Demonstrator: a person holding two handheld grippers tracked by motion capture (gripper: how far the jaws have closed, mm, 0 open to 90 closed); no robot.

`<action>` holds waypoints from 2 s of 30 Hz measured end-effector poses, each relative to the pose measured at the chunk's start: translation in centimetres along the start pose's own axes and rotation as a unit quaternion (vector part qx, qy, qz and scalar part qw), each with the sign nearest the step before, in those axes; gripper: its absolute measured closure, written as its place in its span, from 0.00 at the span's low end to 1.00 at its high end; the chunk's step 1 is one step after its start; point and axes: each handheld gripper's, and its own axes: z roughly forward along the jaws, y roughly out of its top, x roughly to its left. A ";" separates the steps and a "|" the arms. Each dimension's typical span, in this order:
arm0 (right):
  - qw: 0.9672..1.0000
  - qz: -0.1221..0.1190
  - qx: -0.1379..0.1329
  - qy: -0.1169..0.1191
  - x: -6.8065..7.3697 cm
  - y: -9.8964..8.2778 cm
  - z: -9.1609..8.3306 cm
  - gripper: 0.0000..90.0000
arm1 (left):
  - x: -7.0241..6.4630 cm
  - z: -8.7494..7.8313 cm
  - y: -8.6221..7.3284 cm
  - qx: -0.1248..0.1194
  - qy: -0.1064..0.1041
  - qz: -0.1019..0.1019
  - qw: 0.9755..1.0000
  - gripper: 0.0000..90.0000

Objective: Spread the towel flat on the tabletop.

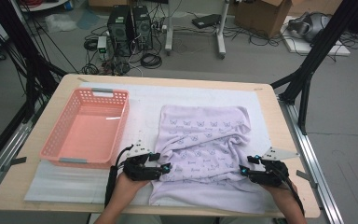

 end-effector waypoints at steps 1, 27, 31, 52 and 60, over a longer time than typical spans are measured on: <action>1.000 -0.002 0.007 0.000 0.1 -0.2 0.3 0.51 | -0.3 0.3 0.0 0.004 -0.006 0.004 1.000 0.42; 0.990 -0.033 -0.046 -0.127 -2.1 4.5 5.3 0.83 | 2.4 3.9 3.5 -0.013 0.112 -0.003 0.994 0.69; 0.989 -0.020 -0.069 -0.127 -1.5 4.0 3.7 0.69 | 1.7 2.4 2.1 -0.022 0.099 -0.005 0.995 0.52; 0.995 0.023 -0.038 -0.084 2.9 -3.2 -3.3 0.62 | -2.9 -4.5 -5.1 0.010 0.075 -0.058 0.995 0.52; 0.998 0.028 0.007 -0.059 4.0 -5.1 -4.0 0.62 | -5.0 -5.9 -6.4 0.027 0.111 -0.037 0.993 0.97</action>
